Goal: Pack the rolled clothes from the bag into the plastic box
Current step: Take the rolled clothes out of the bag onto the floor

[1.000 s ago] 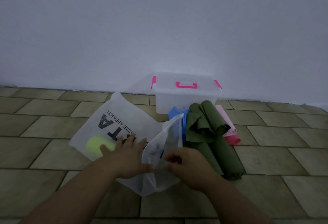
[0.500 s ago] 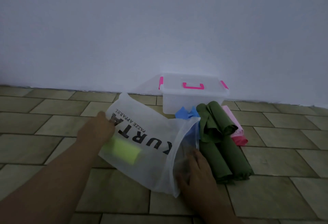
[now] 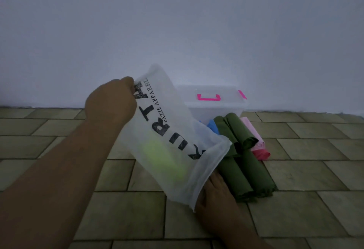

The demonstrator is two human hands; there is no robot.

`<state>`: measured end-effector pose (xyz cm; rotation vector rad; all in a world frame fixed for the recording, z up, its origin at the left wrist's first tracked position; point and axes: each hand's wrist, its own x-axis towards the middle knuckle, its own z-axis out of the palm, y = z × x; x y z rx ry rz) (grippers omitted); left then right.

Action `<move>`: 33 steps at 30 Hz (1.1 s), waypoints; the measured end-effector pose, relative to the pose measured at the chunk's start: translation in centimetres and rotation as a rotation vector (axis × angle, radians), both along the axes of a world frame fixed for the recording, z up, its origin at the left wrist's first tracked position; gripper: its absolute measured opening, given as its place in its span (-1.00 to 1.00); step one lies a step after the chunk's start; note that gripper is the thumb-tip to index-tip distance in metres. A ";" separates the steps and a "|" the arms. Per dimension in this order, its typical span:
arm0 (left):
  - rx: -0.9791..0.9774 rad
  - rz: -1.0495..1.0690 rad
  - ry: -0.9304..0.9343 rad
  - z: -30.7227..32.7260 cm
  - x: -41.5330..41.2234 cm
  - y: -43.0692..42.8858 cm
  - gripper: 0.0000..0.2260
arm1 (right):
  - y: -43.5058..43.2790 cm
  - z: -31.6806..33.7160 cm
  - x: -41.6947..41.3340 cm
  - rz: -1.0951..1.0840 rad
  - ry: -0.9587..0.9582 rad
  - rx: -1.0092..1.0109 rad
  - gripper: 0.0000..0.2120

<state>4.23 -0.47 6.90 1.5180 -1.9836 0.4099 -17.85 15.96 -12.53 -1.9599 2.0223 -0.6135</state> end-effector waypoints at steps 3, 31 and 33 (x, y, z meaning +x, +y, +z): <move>0.229 0.085 -0.022 -1.6 0.7 0.3 -0.89 | 0.2 0.2 -0.2 -0.041 -0.043 0.021 -0.28; 1.010 0.160 0.015 -17.0 -2.1 3.3 -0.28 | 1.6 4.7 -4.3 -0.287 0.292 -0.312 -0.42; 1.026 0.194 0.100 -16.5 -2.6 2.7 -0.25 | 1.2 4.7 -2.9 -0.245 0.484 -0.107 -0.38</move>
